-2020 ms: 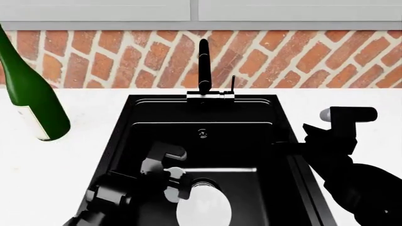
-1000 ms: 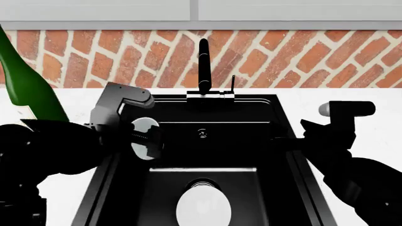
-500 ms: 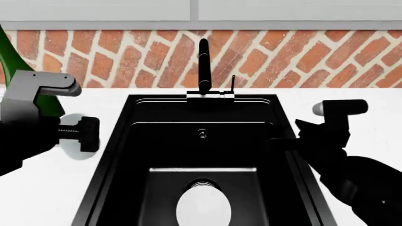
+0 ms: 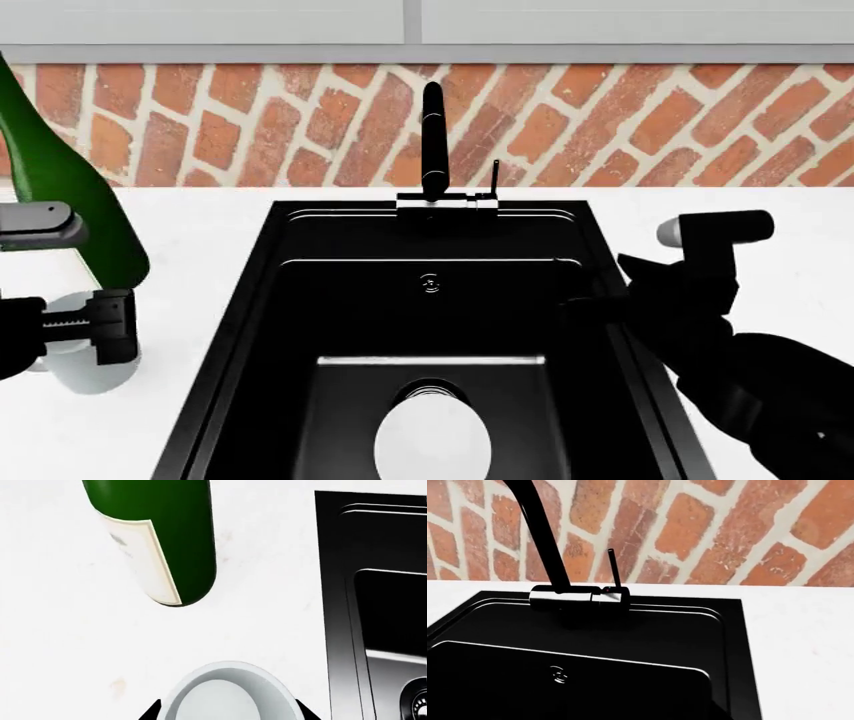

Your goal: Pick the cup and bowl from the sink and place them on the counter for drying.

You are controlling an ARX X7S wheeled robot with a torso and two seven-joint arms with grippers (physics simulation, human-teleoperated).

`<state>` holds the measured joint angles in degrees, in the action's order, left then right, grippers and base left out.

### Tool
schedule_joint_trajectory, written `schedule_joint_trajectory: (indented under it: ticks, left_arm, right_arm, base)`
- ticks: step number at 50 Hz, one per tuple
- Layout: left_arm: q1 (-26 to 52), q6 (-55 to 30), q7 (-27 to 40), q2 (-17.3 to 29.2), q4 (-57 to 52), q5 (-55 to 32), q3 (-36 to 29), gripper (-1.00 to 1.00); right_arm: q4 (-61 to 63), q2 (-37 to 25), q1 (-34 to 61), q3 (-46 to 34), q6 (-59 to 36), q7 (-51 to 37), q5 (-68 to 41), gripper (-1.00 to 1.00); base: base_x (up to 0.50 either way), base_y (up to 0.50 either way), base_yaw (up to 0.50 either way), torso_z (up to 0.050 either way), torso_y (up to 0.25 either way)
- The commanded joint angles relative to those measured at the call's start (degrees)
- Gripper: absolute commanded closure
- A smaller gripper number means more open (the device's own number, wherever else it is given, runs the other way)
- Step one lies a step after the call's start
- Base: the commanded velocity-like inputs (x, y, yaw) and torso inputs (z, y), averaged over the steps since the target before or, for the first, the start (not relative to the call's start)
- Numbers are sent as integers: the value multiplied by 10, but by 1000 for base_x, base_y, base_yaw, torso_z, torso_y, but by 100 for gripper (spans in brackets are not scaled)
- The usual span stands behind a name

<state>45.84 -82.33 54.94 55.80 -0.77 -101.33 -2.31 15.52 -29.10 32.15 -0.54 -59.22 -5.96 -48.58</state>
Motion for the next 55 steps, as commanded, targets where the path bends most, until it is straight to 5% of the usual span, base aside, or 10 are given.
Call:
schedule_joint_trajectory:
  ticks: [1,22,23,38,55]
  left_arm:
    - [-50,25,-37,7,9,13,16,100]
    - [-126,58,-105,27,16,49,41,100]
    - [-122,54,-107,34,16,45,42,-100]
    - [83,-2,-7,20,35,-34,-39,-100]
    - [171,-3,37,28,11,-69,-71,-100]
  right_arm:
    - [8,2,4,3,-6,0,0,-100]
    - [1,3,-6,-13,3,2,7,-100]
    - [1,3,-6,-13,3,2,7,-100]
    - [-2,2,-13,-17,12,6,8,-100]
    - [-6,2,1,-28,7,8,6,-100]
  base:
    - [0,0,0,0,0]
    - [-1,0,0,0,0]
    - [0,0,0,0,0]
    - [0,0,0,0,0]
    - [0,0,0,0,0]
